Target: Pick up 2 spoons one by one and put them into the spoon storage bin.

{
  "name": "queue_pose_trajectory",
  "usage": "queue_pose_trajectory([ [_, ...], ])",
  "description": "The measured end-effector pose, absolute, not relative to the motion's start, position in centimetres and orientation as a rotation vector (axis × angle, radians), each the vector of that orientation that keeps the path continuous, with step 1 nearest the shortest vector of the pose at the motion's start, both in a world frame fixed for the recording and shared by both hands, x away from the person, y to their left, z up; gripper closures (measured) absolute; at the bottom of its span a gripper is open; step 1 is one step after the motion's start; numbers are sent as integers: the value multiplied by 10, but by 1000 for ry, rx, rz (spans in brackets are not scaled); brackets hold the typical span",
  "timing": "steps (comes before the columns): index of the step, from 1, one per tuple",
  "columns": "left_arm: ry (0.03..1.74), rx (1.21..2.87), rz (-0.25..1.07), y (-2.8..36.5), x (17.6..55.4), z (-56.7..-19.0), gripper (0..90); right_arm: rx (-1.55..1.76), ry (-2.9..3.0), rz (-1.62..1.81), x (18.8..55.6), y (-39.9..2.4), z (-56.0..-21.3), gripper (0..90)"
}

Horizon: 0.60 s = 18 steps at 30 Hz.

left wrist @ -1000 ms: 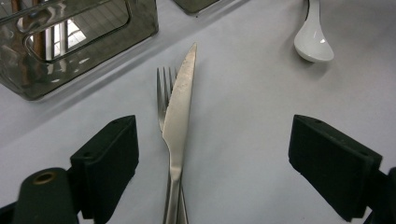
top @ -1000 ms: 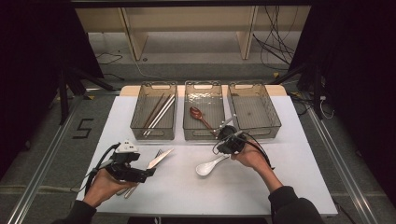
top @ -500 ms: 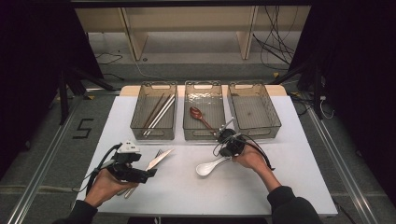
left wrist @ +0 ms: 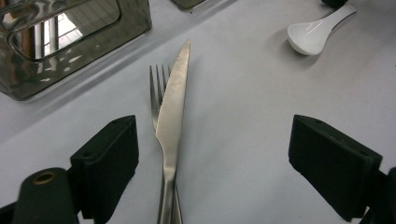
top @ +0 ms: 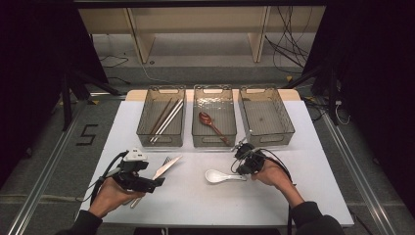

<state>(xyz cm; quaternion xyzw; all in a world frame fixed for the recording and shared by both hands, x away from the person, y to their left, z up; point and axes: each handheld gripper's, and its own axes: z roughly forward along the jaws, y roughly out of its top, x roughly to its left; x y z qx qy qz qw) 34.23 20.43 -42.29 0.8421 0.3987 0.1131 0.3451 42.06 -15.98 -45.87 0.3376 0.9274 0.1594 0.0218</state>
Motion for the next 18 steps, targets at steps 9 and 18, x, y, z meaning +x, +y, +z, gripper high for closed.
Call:
queue_pose_trajectory([
  [9,1035,2188,295,204,342,-423,155,1005,2916,491,406,-161,-458,900],
  [18,1036,2186,298,205,343,-423,155,946,2924,649,404,-155,-440,592],
])
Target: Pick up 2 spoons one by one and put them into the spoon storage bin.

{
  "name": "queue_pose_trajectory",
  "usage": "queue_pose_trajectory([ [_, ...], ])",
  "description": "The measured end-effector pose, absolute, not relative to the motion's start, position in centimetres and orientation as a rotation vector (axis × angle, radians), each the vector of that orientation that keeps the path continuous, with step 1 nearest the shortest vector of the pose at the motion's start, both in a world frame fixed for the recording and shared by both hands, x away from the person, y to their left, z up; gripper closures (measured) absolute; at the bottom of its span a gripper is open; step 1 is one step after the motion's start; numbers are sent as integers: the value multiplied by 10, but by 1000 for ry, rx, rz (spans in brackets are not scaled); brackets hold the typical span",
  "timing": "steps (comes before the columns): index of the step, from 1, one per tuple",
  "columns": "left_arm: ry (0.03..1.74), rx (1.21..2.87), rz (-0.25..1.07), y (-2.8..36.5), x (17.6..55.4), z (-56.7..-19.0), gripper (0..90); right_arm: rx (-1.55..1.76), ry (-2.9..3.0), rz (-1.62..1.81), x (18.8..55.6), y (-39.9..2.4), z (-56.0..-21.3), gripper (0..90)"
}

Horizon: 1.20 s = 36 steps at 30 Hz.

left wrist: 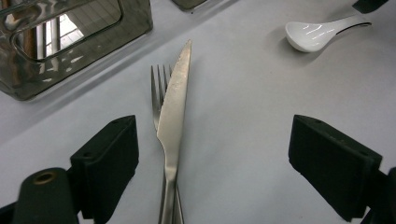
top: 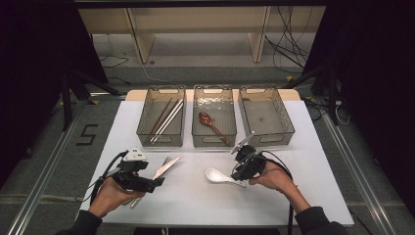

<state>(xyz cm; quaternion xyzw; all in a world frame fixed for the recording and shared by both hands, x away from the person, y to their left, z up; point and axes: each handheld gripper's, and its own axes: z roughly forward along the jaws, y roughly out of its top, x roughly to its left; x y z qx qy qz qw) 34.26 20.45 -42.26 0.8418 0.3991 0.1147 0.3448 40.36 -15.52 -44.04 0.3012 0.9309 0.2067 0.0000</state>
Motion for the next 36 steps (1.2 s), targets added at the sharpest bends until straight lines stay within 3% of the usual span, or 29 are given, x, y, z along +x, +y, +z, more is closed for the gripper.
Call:
queue_pose_trajectory([
  [3,1036,2187,297,204,342,-423,155,920,2949,613,401,-148,-443,541],
  [7,1035,2188,297,204,343,-423,155,896,2970,567,400,-141,-449,540],
  [21,1038,2187,296,204,343,-423,155,772,3010,442,394,-128,-457,755],
  [36,1034,2191,299,204,343,-422,155,732,3057,429,390,-123,-456,769],
])
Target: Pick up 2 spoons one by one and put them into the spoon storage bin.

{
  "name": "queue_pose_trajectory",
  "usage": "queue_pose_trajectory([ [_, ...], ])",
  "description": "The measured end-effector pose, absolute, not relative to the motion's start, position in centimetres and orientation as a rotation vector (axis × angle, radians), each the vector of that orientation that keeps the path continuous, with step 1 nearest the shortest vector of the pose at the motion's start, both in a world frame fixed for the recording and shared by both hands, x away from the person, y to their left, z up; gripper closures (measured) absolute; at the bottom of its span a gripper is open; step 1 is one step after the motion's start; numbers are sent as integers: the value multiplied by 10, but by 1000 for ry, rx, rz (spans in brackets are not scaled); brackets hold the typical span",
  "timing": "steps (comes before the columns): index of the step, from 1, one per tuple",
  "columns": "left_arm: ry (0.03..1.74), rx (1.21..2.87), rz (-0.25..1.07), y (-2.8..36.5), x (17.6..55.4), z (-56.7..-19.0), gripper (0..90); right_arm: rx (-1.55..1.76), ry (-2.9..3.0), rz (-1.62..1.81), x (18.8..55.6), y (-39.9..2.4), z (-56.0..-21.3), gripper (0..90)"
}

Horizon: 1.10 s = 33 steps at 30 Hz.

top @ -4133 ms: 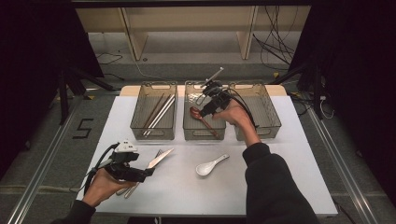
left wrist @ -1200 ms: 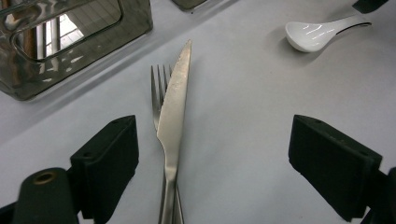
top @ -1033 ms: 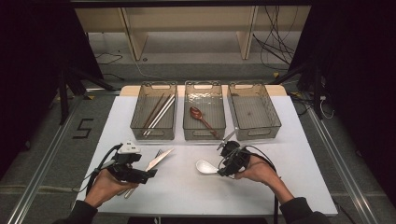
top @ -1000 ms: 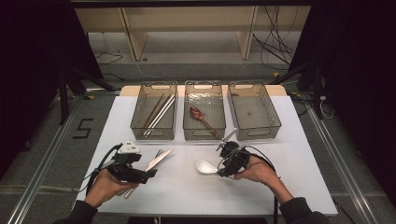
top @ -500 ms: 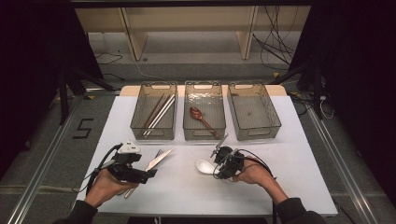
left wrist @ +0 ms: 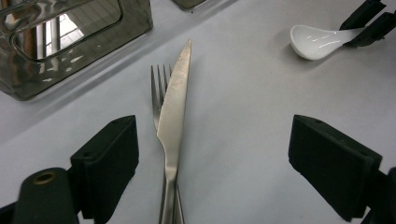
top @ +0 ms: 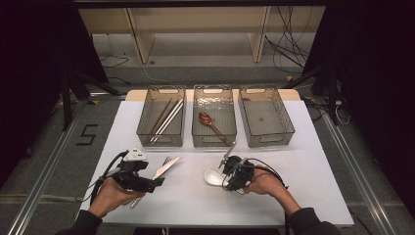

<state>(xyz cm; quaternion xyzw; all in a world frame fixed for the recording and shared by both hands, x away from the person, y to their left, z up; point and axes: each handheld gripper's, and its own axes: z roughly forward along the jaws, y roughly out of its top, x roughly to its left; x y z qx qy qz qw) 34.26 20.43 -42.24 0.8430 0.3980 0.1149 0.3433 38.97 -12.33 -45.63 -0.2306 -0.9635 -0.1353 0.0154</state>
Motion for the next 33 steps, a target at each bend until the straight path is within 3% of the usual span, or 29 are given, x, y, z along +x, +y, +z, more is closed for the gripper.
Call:
queue_pose_trajectory([
  [14,1034,2191,306,205,343,-421,155,-784,-2969,-515,393,-130,-447,770],
  [33,1059,2168,312,210,345,-421,155,-952,-2951,-797,422,-154,-392,771],
])
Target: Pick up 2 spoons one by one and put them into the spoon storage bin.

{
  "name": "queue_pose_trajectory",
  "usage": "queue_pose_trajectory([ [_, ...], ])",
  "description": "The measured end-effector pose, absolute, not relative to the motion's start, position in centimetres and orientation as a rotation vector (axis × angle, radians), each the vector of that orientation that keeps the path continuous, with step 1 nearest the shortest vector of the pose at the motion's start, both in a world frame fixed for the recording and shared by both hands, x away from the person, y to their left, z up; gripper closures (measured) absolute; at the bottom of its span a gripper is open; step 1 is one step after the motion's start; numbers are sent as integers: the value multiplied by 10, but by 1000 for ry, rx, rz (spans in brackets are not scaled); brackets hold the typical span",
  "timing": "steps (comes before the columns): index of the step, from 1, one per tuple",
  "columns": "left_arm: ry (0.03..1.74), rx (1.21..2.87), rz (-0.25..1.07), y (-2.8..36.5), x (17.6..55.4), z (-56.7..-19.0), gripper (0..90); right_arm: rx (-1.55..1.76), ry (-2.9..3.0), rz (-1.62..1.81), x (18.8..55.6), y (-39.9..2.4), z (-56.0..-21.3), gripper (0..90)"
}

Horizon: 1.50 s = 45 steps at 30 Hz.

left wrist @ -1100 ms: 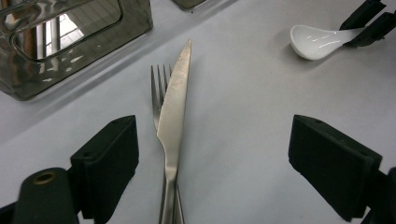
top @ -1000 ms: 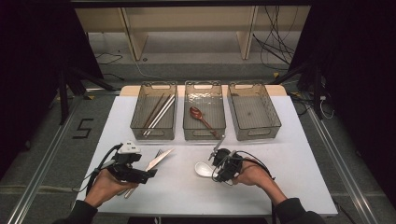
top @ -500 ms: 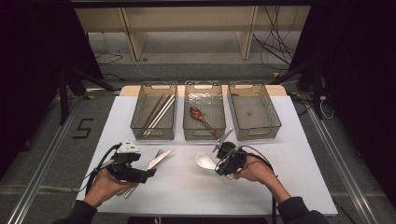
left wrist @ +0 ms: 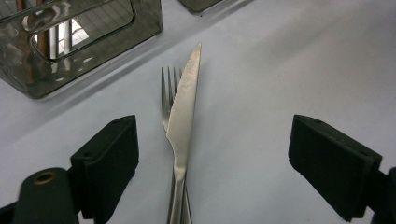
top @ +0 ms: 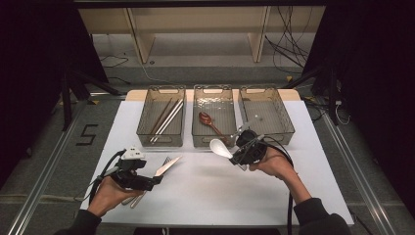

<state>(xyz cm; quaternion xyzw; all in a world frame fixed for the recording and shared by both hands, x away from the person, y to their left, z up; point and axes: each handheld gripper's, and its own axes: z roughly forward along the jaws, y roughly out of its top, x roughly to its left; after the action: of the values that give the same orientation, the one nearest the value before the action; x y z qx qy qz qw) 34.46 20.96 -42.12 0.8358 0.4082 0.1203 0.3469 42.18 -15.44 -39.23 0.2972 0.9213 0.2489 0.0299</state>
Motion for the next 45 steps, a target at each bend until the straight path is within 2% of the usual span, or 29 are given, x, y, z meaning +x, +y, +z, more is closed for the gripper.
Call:
queue_pose_trajectory([
  [19,1049,2173,313,210,344,-421,155,1033,2693,825,482,-134,-356,770],
  [33,1055,2169,324,211,344,-421,155,1135,2659,744,522,-114,-359,769],
  [45,1047,2178,324,211,344,-421,155,1192,2647,702,540,-103,-368,769],
])
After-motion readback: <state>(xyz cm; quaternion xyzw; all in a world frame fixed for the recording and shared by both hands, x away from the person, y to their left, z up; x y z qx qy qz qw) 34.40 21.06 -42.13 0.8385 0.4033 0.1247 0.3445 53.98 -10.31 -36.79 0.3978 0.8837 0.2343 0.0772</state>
